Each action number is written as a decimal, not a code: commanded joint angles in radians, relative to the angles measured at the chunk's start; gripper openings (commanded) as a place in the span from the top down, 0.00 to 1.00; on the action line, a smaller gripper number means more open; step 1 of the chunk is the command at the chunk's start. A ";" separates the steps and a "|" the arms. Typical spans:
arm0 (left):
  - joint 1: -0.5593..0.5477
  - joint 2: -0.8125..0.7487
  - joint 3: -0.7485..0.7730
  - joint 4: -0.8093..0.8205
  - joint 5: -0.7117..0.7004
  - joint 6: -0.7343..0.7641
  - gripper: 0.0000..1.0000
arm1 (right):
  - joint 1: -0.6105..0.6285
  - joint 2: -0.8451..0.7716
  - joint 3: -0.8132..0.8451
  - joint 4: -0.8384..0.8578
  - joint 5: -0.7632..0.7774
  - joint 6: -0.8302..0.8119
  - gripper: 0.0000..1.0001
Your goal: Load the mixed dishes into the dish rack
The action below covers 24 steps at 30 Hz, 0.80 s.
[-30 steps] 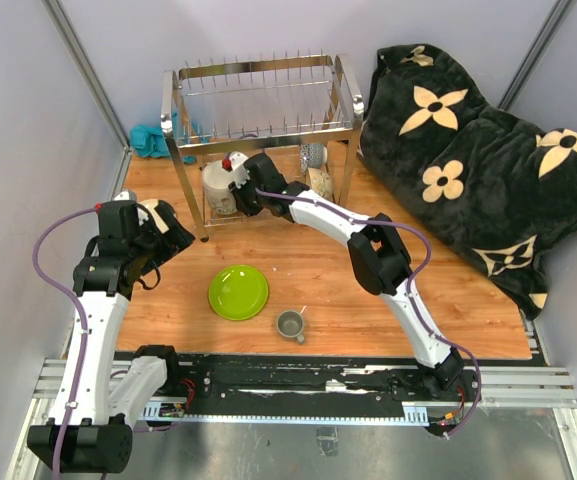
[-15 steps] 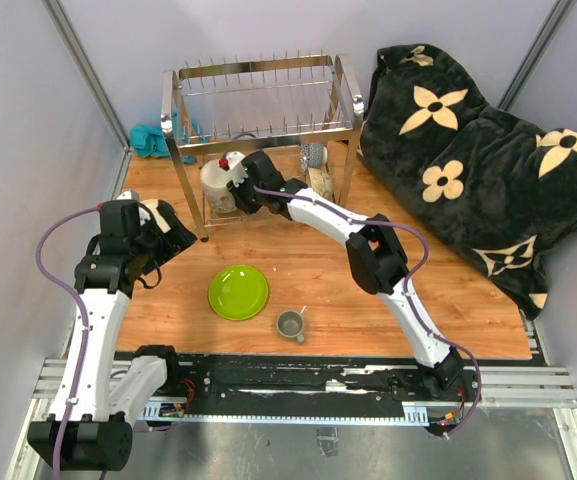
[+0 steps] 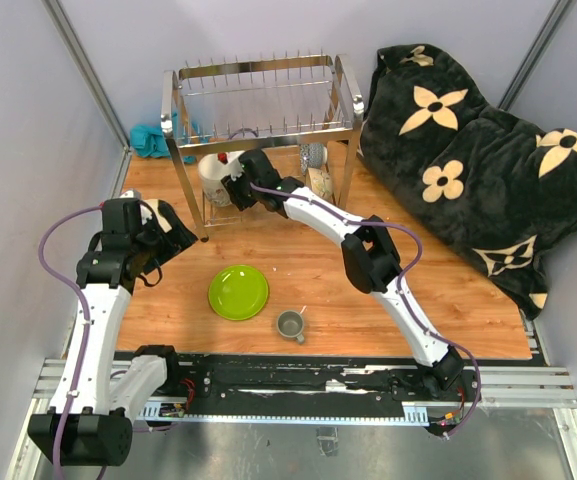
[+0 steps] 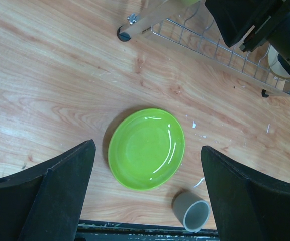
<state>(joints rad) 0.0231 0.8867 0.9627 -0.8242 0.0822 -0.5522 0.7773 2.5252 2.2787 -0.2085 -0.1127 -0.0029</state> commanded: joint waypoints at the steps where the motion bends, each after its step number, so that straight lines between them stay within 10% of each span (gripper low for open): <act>1: 0.008 0.003 0.014 0.018 0.011 0.016 0.09 | -0.009 -0.023 0.010 0.046 0.017 0.009 0.54; 24: 0.008 -0.001 -0.004 0.019 0.018 0.015 0.09 | -0.014 0.020 0.041 0.209 -0.025 0.198 0.49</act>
<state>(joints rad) 0.0231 0.8902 0.9627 -0.8162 0.0917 -0.5533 0.7662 2.4886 2.2265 -0.0540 -0.1604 0.1410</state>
